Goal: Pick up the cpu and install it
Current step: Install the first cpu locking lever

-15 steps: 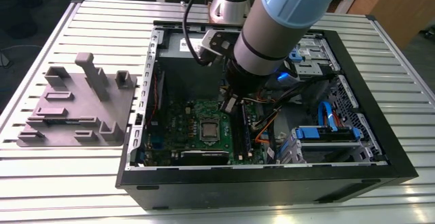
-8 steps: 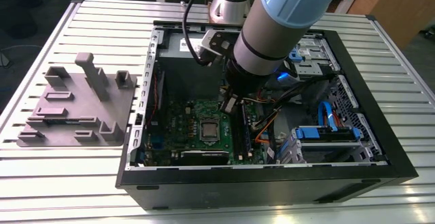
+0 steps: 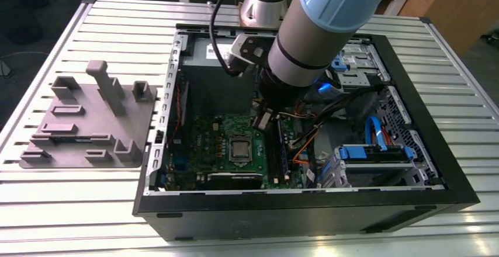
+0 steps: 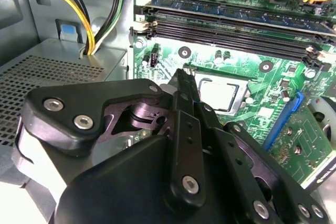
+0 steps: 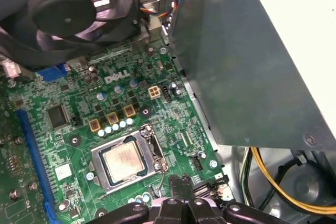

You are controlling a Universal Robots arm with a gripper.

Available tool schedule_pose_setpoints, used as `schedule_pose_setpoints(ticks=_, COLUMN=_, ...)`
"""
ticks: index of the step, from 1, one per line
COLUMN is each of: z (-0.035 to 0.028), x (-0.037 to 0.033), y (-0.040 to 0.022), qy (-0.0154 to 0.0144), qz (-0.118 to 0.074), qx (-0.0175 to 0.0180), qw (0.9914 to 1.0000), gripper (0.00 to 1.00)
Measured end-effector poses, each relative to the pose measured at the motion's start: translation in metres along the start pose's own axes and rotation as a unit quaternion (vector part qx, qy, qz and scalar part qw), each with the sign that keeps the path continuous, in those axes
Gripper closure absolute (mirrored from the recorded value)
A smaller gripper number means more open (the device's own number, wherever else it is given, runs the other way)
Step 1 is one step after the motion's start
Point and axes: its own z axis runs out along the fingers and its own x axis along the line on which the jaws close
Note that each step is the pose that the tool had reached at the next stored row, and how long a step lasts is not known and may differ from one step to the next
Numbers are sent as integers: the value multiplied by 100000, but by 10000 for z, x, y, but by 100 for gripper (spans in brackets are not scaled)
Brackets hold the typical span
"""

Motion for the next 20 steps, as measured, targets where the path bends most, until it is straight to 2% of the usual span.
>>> schedule_pose_setpoints(ticks=3, z=-1, x=7, y=-3, qy=237, qz=-1274, qx=-128, qw=99992, gripper=90)
schedule_pose_setpoints(ticks=6, z=-5, x=31, y=-11, qy=313, qz=-1747, qx=-135, qw=99984, gripper=90)
schedule_pose_setpoints(ticks=10, z=-10, x=75, y=-17, qy=287, qz=-2285, qx=88, qw=99973, gripper=90)
schedule_pose_setpoints(ticks=12, z=-8, x=79, y=-9, qy=176, qz=-2536, qx=448, qw=99967, gripper=90)
schedule_pose_setpoints(ticks=20, z=-7, x=81, y=-8, qy=134, qz=-2746, qx=614, qw=99960, gripper=90)
